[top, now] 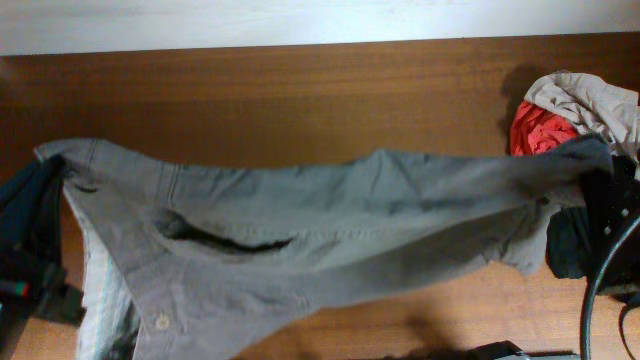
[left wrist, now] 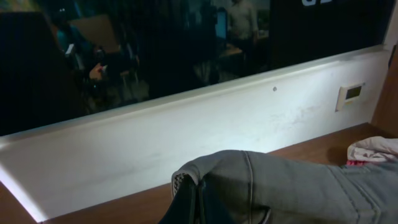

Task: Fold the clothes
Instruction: 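Lay the trousers down on the table and open both grippers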

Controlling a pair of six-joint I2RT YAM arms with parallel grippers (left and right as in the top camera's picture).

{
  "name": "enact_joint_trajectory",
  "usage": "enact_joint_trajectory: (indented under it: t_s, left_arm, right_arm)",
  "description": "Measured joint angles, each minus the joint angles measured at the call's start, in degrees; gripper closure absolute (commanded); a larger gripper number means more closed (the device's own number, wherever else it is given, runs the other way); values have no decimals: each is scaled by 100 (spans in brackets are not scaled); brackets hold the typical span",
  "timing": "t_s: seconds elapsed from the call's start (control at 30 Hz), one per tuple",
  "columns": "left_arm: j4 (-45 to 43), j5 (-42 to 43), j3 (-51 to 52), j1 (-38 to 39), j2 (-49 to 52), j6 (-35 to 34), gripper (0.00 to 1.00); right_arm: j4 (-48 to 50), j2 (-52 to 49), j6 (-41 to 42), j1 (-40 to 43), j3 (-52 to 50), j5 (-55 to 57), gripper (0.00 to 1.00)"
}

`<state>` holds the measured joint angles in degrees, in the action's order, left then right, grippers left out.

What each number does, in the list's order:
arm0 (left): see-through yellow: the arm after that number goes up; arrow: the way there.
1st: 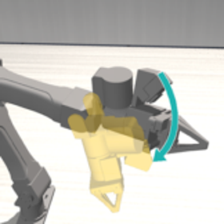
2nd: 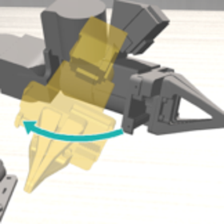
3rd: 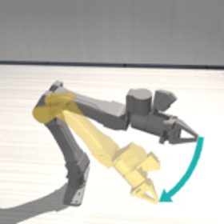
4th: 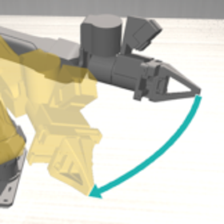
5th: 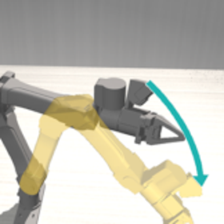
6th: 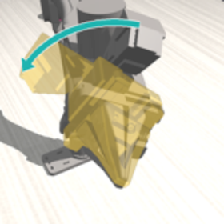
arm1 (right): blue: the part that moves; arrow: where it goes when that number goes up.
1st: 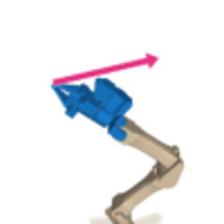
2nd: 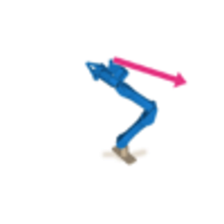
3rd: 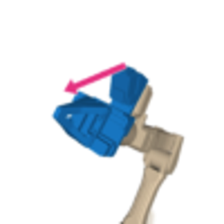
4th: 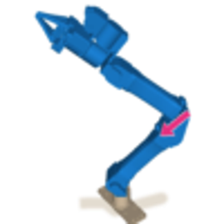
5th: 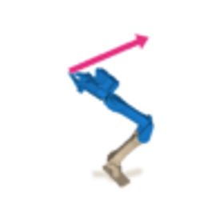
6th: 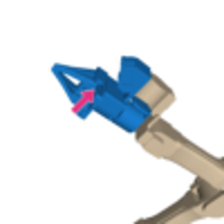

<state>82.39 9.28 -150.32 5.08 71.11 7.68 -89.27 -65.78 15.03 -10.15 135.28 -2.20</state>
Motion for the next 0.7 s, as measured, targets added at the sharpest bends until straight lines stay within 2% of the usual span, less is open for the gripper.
enact_joint_trajectory:
  t_s: [0.43,0.57,0.7]
  left_arm:
    - [142,-538,232,0,334,2,100]
    - [33,-785,664,0,925,0,100]
    - [-455,-916,1051,0,1867,0,100]
  right_arm:
    - [-177,-232,4,0,105,-332,96]
    - [-413,-704,4,0,90,-332,96]
    - [-481,-1725,-7,0,61,-330,96]
